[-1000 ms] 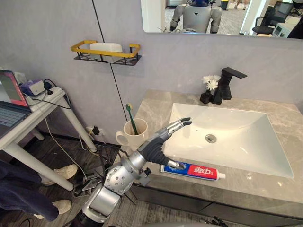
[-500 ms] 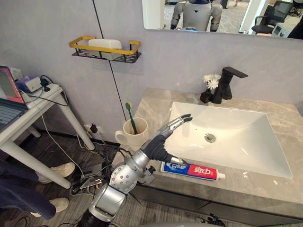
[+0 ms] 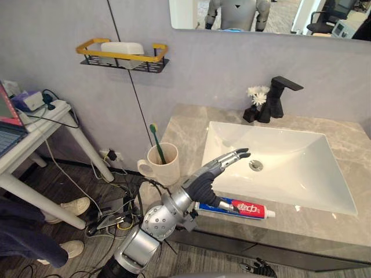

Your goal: Organize washtable

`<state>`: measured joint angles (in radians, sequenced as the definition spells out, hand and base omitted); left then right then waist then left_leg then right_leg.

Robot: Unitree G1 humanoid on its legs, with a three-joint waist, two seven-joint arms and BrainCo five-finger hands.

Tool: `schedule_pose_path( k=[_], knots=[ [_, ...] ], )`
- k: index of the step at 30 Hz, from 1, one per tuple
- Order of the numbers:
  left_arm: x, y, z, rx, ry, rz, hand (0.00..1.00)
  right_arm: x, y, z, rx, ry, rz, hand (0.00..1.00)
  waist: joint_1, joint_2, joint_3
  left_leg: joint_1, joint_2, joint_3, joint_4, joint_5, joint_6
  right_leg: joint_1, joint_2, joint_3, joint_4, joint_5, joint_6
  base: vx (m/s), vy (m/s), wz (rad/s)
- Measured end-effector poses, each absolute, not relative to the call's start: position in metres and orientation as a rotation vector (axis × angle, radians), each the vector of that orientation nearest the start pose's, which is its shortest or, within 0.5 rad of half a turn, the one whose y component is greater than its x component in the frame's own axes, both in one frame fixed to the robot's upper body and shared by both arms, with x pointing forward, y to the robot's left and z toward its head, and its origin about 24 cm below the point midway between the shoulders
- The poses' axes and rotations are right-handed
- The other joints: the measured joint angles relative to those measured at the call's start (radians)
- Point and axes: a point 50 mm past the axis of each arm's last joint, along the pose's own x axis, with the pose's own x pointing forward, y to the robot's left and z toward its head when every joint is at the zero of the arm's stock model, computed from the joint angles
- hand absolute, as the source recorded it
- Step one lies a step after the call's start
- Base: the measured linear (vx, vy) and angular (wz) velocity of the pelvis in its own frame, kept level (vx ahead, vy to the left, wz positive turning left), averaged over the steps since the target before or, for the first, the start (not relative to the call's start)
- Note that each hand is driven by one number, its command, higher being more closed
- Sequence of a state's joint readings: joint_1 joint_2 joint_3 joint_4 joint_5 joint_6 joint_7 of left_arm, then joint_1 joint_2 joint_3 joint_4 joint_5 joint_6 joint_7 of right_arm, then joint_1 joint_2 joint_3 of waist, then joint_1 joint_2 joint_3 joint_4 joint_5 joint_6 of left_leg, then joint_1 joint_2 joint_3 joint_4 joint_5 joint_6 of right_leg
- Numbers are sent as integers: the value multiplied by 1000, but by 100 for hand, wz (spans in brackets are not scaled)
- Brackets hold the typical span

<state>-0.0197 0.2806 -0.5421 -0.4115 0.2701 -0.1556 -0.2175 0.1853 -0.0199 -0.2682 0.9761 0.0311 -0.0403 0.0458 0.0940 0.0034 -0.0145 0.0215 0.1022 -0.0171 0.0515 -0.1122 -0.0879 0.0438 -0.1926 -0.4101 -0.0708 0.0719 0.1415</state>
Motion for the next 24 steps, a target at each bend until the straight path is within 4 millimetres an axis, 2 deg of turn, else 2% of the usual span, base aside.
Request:
schedule_pose_path(
  k=[2,10,13,16,24],
  knots=[
    [193,43,111,445,-504,-817,0,67,-197,-162,169,1086,-301,0,-5,2,0,-5,1,5,0,-1,-1,-9,1,4,0,0,0,12,-6,-6],
    [191,39,109,463,-509,-825,0,72,-198,-160,186,1043,-318,0,-6,5,16,-12,4,34,2,-5,-6,-33,3,30,2,2,-1,13,-7,-10],
    [191,35,103,481,-495,-817,0,76,-198,-157,179,1019,-308,0,-20,5,27,-18,5,38,4,-6,-7,-40,3,33,3,2,-1,-3,-5,-2],
    [194,32,99,525,-494,-793,0,80,-197,-155,184,996,-304,0,-23,5,35,-29,7,49,20,-15,-9,-56,5,49,10,3,-2,-3,-5,-13],
    [195,28,105,540,-537,-791,0,82,-195,-153,249,955,-339,0,-23,6,37,-40,13,60,25,-16,-11,-72,9,58,13,3,-3,-3,-9,-4]
  ],
)
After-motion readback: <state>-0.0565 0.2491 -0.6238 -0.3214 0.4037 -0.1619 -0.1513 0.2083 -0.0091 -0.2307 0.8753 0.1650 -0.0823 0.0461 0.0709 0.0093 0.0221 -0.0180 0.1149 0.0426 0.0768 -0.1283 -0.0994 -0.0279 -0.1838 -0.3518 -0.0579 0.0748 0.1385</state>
